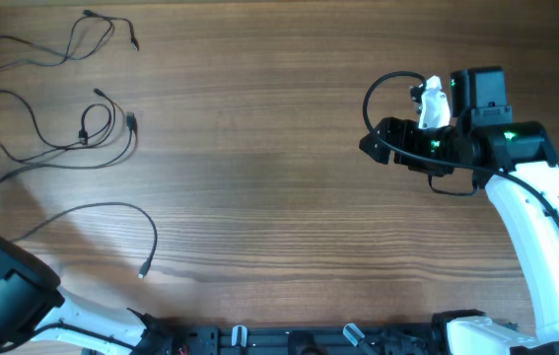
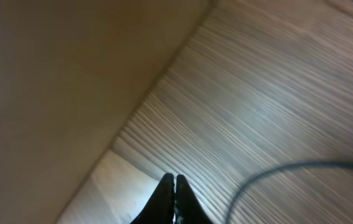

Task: Untangle cables
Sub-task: 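Straighten the cable ends at the lower left with the left gripper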

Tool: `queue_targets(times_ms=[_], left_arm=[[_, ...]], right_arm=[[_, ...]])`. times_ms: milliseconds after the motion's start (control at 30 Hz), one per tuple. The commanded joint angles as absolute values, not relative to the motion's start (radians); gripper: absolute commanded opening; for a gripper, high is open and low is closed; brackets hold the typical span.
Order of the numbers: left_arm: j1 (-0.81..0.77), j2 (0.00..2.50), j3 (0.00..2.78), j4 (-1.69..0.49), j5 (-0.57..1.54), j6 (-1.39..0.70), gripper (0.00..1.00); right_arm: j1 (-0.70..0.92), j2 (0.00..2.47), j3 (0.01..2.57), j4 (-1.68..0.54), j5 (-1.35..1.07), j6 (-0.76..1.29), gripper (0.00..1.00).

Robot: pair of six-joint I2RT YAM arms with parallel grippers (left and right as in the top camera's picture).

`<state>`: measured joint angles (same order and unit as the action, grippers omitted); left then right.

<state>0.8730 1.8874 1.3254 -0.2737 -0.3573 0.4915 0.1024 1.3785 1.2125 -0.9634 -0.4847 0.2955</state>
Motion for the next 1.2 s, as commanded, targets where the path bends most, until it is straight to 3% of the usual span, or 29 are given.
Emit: queue_targets(times_ms=[0, 67, 200, 300, 333, 400, 467, 633, 900, 1167], left_arm=[[0.902, 1.864, 1.339, -0.253, -0.358, 0.516, 0.05], [0.911, 1.866, 1.339, -0.293, -0.274, 0.516, 0.26], [0.929, 1.884, 1.339, -0.393, -0.121, 0.498, 0.48], [0.943, 1.908, 1.339, -0.448, -0.12, 0.418, 0.76], [0.949, 1.914, 1.339, -0.469, -0.119, 0.385, 0.78], [0.963, 1.927, 1.339, -0.509, -0.103, 0.34, 0.77], [0.979, 1.938, 1.339, -0.559, -0.038, 0.331, 0.69], [1.019, 1.969, 1.339, -0.62, 0.077, 0.328, 0.6], [1.074, 1.977, 1.339, -0.601, 0.078, 0.333, 0.61], [1.086, 2.049, 1.339, -0.563, 0.078, 0.334, 0.55]], right_arm=[[0.105, 1.382, 1.215, -0.963, -0.471, 0.318, 0.88], [0.105, 1.382, 1.215, -0.961, -0.471, 0.318, 0.88], [0.105, 1.382, 1.215, -0.957, -0.471, 0.324, 0.88], [0.105, 1.382, 1.215, -0.967, -0.471, 0.322, 0.88], [0.105, 1.382, 1.215, -0.971, -0.471, 0.321, 0.88], [0.105, 1.382, 1.215, -0.973, -0.471, 0.315, 0.88], [0.105, 1.382, 1.215, -0.967, -0.471, 0.315, 0.88], [0.105, 1.382, 1.215, -0.962, -0.471, 0.314, 0.88], [0.105, 1.382, 1.215, -0.964, -0.471, 0.313, 0.88], [0.105, 1.382, 1.215, -0.96, -0.467, 0.314, 0.88]])
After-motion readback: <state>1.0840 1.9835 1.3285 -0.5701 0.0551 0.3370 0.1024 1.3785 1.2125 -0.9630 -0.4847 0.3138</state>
